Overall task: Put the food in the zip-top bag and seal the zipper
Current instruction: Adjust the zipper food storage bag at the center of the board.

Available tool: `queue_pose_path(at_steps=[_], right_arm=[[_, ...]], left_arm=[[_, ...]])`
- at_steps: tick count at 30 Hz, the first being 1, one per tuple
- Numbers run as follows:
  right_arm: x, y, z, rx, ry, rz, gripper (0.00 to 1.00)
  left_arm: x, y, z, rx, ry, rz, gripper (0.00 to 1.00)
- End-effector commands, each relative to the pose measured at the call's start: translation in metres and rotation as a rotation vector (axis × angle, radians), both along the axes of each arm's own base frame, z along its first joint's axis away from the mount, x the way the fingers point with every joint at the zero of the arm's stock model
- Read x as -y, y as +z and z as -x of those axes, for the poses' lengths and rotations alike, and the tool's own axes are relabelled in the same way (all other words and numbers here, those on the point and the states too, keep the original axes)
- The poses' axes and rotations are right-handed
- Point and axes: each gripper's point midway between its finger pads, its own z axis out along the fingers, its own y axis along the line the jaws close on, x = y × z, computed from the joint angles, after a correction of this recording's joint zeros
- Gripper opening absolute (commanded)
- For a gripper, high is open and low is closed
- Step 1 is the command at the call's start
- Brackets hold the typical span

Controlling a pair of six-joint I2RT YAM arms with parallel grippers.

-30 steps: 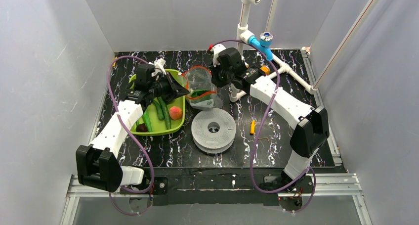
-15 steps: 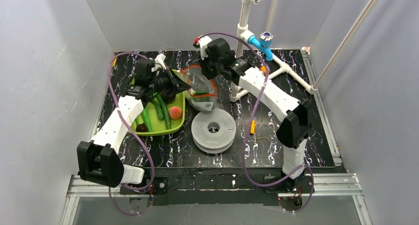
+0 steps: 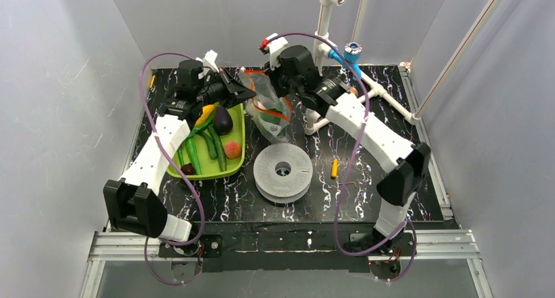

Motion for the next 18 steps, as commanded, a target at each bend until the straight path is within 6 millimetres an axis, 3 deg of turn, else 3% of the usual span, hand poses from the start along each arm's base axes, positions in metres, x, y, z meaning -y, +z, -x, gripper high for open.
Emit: queue_pose_path(at_steps=[1,4,6,8,13,18], right_arm=[[0.013,0.029,-0.009,0.129,-0.082,-0.067,0.15],[0.013,-0.012,-0.018,0.077,-0.100,-0.001,0.15],[0.014,-0.030,-0.021,0.046,-0.107,0.035,0.15],[0.013,-0.031,-0.021,0.041,-0.106,0.039,0.15],[0.018,0.002,-0.014,0.030,-0.096,0.044,0.15],[0.017,0.020,0.024,-0.062,-0.006,-0.032,0.15]], left_arm=[[-0.011,-0.027,0.007,-0.083,0.059,-0.033,0.00],[-0.012,-0.083,0.012,-0.298,0.043,-0.033,0.00],[-0.008,-0.097,0.011,-0.356,0.026,0.005,0.00],[-0.004,-0.088,0.005,-0.330,0.011,0.035,0.00],[-0.004,-0.036,-0.005,-0.200,-0.001,0.025,0.00],[-0.001,-0.030,0.000,-0.203,-0.016,0.055,0.00]])
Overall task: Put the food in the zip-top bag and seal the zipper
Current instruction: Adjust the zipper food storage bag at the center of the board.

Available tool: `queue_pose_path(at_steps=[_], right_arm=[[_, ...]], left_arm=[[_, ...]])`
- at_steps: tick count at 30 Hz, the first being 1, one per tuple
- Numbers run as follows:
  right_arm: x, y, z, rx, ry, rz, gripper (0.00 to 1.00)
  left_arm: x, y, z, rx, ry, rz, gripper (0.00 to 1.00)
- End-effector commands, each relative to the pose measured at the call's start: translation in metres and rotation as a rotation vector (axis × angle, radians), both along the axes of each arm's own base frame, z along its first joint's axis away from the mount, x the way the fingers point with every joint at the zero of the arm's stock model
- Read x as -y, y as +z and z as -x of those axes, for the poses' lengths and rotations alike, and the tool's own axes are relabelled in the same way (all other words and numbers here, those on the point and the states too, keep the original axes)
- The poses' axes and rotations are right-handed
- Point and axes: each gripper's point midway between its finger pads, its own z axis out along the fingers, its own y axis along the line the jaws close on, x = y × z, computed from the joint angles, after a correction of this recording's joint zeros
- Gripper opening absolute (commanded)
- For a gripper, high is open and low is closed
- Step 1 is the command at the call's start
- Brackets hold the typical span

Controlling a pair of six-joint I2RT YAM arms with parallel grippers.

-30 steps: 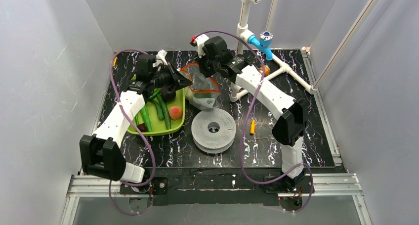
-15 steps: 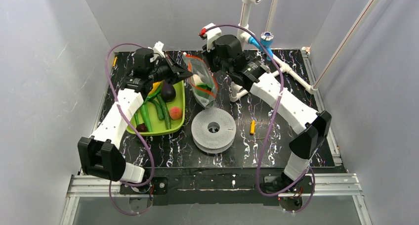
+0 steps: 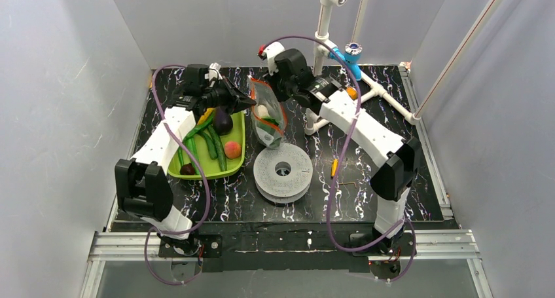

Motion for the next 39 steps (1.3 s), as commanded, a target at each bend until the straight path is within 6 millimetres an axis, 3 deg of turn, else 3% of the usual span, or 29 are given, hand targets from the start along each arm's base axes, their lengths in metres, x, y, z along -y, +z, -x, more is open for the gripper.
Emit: queue_pose_path(at_steps=[1,6,8,9,19,23,25,33,39], right_arm=[[0.006,0.057,0.036,-0.019,0.040,-0.158,0.15],[0.007,0.039,0.054,-0.080,0.051,-0.203,0.15],[0.003,0.026,0.055,-0.109,0.051,-0.209,0.55],[0.002,0.020,0.055,-0.122,0.047,-0.209,0.51],[-0.004,-0.015,0.040,-0.153,0.015,-0.169,0.55],[0.001,-0.030,0.028,-0.131,-0.020,-0.115,0.46],[0.007,-0.026,0.021,-0.104,-0.049,-0.082,0.39],[0.013,0.017,0.019,-0.011,-0.028,-0.083,0.50],[0.019,0.011,0.023,-0.011,-0.031,-0.071,0.56]], left_arm=[[0.004,0.035,0.015,0.069,-0.037,0.062,0.00],[0.001,0.037,0.023,0.084,-0.038,0.046,0.00],[0.000,0.037,0.024,0.090,-0.039,0.036,0.00],[-0.001,0.037,0.025,0.092,-0.039,0.034,0.00],[-0.005,0.023,0.037,0.074,-0.048,0.000,0.00],[-0.005,0.022,0.037,0.074,-0.050,0.001,0.00],[-0.005,0.023,0.036,0.078,-0.049,0.000,0.00],[-0.007,0.023,0.036,0.078,-0.048,-0.020,0.00],[-0.007,0.023,0.036,0.080,-0.047,-0.022,0.00]])
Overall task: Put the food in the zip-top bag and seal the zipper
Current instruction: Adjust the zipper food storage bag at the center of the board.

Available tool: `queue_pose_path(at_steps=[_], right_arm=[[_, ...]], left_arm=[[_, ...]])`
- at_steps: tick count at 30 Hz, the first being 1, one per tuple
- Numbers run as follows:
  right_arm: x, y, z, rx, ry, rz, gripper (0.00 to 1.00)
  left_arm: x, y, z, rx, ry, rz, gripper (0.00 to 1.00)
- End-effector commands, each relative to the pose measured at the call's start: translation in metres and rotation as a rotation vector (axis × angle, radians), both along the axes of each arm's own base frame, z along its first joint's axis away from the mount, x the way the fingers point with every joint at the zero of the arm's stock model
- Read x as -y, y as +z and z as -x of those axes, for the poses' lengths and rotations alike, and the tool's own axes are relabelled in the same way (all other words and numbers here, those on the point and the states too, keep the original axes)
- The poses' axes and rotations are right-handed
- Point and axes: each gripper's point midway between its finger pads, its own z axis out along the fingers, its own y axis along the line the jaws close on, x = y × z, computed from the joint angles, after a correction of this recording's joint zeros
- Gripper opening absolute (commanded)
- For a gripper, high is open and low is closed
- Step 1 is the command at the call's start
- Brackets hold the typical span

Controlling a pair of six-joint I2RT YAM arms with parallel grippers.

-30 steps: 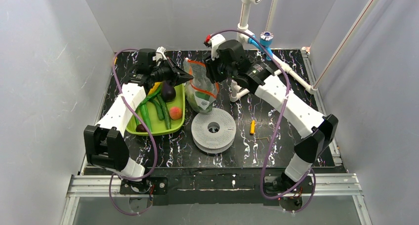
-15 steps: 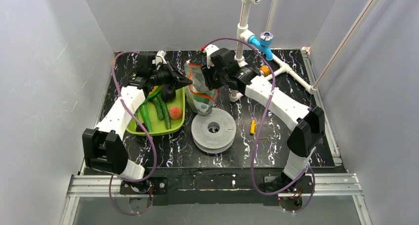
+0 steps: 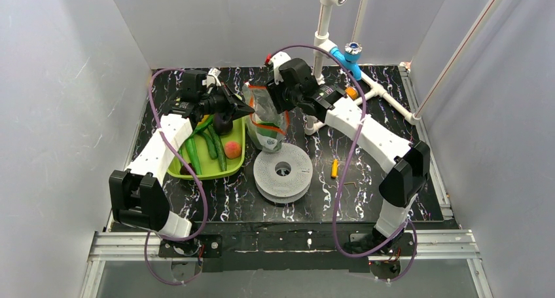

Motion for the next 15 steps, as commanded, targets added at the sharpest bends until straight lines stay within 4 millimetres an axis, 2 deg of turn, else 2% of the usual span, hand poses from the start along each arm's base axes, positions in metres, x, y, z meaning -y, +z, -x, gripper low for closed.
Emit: queue_pose_path(at_steps=[1,6,8,10,12,14,15], right_arm=[[0.007,0.024,-0.004,0.067,-0.015,-0.024,0.56],[0.002,0.005,-0.005,0.025,-0.015,-0.013,0.55],[-0.004,0.002,-0.005,0.008,0.003,-0.027,0.52],[-0.008,-0.002,-0.006,-0.004,0.008,-0.033,0.39],[-0.011,0.003,-0.011,0.012,0.005,-0.034,0.17],[-0.013,0.021,-0.022,0.066,-0.005,-0.029,0.01],[-0.012,0.034,-0.030,0.100,-0.022,-0.026,0.01]], left_arm=[[-0.002,0.018,0.008,0.050,-0.014,0.002,0.00],[-0.002,0.019,0.010,0.052,-0.016,-0.002,0.00],[-0.002,0.019,0.009,0.054,-0.014,-0.001,0.00],[-0.001,0.020,0.006,0.057,-0.010,0.005,0.00],[0.000,0.022,0.001,0.064,-0.003,0.015,0.00],[0.002,0.028,-0.007,0.073,0.003,0.029,0.00],[0.004,0.038,-0.013,0.083,0.001,0.039,0.00]])
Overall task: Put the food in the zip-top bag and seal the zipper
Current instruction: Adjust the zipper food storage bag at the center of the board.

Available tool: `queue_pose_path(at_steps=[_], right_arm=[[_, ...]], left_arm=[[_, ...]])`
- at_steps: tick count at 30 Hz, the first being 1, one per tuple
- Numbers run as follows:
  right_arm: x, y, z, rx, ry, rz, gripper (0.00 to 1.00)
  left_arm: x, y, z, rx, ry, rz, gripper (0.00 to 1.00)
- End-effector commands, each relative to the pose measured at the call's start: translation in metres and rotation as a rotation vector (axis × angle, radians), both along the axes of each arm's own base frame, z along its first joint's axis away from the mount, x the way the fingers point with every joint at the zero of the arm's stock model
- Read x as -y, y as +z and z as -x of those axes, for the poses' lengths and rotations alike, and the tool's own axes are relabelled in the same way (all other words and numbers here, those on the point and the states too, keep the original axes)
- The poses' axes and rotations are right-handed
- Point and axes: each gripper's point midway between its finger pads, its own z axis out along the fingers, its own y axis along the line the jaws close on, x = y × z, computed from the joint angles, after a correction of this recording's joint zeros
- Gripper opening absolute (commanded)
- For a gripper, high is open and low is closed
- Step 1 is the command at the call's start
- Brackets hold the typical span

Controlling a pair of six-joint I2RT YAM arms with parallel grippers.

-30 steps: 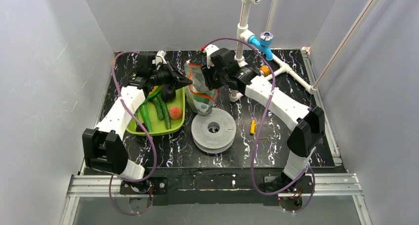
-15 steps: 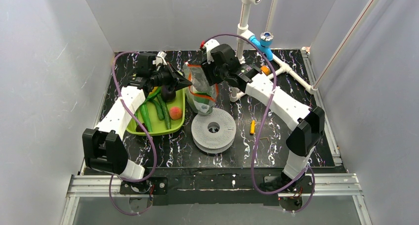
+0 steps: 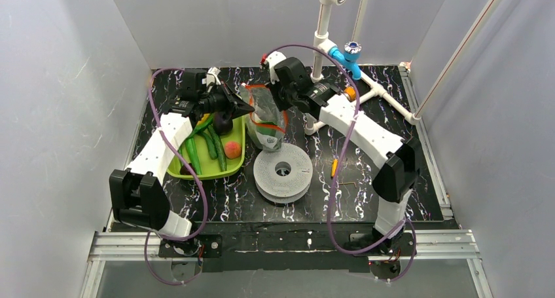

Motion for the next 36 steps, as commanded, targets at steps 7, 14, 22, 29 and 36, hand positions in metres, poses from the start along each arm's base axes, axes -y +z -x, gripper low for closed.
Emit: queue_pose_path(at_steps=[7,14,22,29,36], right_arm=[[0.002,0.144,-0.046,0.358,-0.074,-0.087,0.01],[0.008,0.067,-0.057,0.295,-0.108,-0.025,0.01],[-0.004,0.093,-0.060,0.303,-0.054,-0.040,0.01],[-0.007,0.083,-0.038,0.214,-0.019,-0.105,0.02],[0.000,0.032,-0.028,0.107,-0.037,-0.064,0.34]], left_arm=[[0.009,0.096,-0.023,0.178,0.003,0.108,0.00],[0.005,0.015,-0.030,-0.005,0.021,0.080,0.00],[0.003,-0.006,-0.035,-0.050,0.000,0.047,0.00],[-0.001,0.011,-0.029,0.000,0.006,0.039,0.00],[-0.003,-0.003,-0.022,-0.018,-0.008,0.011,0.00]])
